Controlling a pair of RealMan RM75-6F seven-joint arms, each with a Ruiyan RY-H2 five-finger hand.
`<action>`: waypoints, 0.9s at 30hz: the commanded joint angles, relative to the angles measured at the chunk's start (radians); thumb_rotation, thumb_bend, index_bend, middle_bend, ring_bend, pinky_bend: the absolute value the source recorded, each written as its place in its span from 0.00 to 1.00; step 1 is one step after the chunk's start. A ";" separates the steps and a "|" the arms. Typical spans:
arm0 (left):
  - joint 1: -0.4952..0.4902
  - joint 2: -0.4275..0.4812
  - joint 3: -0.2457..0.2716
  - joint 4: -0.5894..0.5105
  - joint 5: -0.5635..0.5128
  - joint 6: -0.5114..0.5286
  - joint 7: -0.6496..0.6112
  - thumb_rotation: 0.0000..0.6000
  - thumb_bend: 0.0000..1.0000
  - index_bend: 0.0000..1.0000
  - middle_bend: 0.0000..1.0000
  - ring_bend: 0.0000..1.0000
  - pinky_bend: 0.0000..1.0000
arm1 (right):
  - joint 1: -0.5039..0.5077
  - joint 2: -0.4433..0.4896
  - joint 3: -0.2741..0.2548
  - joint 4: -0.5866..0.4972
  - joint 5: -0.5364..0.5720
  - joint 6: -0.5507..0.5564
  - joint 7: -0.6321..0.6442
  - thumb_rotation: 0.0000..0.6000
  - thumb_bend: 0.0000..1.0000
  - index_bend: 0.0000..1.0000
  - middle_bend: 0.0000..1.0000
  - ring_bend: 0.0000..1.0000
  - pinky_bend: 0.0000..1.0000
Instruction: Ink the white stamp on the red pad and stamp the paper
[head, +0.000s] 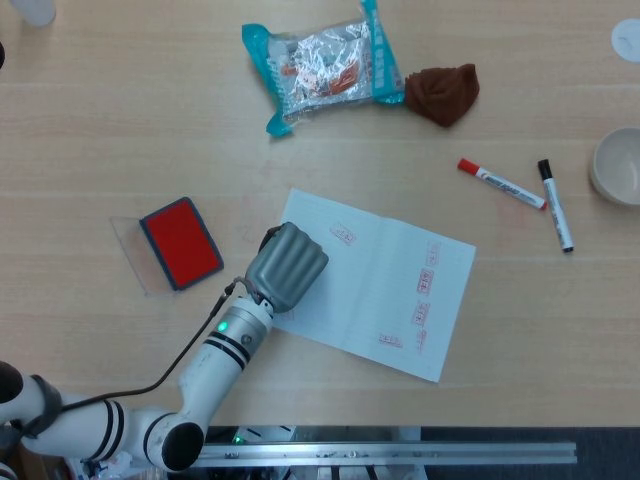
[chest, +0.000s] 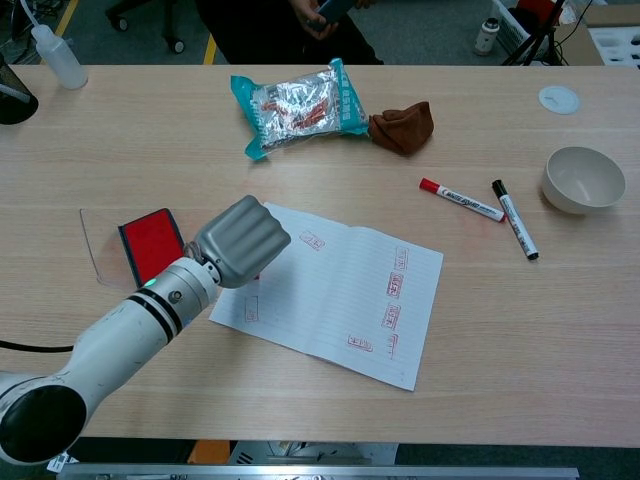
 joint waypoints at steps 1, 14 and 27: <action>-0.001 -0.003 -0.002 0.003 -0.001 -0.001 -0.003 1.00 0.26 0.64 1.00 1.00 1.00 | 0.000 -0.001 0.001 0.002 0.000 0.001 0.001 1.00 0.20 0.25 0.36 0.29 0.32; -0.007 -0.024 -0.005 0.032 -0.020 -0.015 -0.009 1.00 0.26 0.64 1.00 1.00 1.00 | -0.004 -0.002 0.001 0.005 0.002 0.004 0.003 1.00 0.20 0.24 0.36 0.29 0.32; -0.011 -0.037 -0.003 0.051 -0.031 -0.020 -0.012 1.00 0.26 0.65 1.00 1.00 1.00 | -0.006 -0.003 0.003 0.010 0.005 0.004 0.008 1.00 0.20 0.24 0.36 0.29 0.32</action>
